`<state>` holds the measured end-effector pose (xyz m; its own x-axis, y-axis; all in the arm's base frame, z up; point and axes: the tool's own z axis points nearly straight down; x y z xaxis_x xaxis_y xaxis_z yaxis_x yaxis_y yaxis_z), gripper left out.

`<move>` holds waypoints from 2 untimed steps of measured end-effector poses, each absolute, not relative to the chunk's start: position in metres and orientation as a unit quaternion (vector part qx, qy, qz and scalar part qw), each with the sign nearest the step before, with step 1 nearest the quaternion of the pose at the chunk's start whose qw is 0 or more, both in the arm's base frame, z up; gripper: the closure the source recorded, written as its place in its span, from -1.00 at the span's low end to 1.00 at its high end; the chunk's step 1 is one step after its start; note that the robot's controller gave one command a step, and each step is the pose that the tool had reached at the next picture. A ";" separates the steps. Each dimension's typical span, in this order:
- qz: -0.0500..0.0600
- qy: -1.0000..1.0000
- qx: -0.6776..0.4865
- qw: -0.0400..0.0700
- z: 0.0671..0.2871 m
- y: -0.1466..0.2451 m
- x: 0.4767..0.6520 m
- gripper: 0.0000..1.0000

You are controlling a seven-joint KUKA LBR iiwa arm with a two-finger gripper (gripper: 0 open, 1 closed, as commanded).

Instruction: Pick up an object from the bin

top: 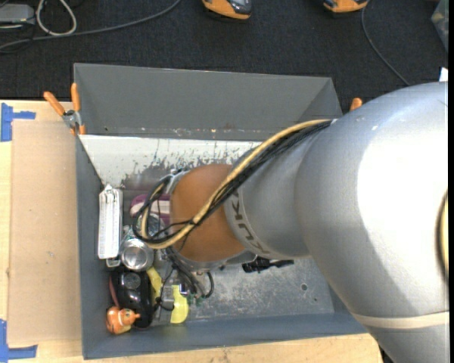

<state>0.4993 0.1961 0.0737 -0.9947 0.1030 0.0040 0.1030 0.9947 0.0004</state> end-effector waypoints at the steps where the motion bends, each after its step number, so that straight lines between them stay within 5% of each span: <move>1: -0.001 -0.999 -0.038 0.002 0.070 0.181 0.519 -1.00; 2: -0.001 -0.995 -0.097 0.001 0.070 0.184 0.515 -1.00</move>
Offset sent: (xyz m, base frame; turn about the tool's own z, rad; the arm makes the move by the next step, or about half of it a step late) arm -0.0146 -0.0049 -0.0037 0.2107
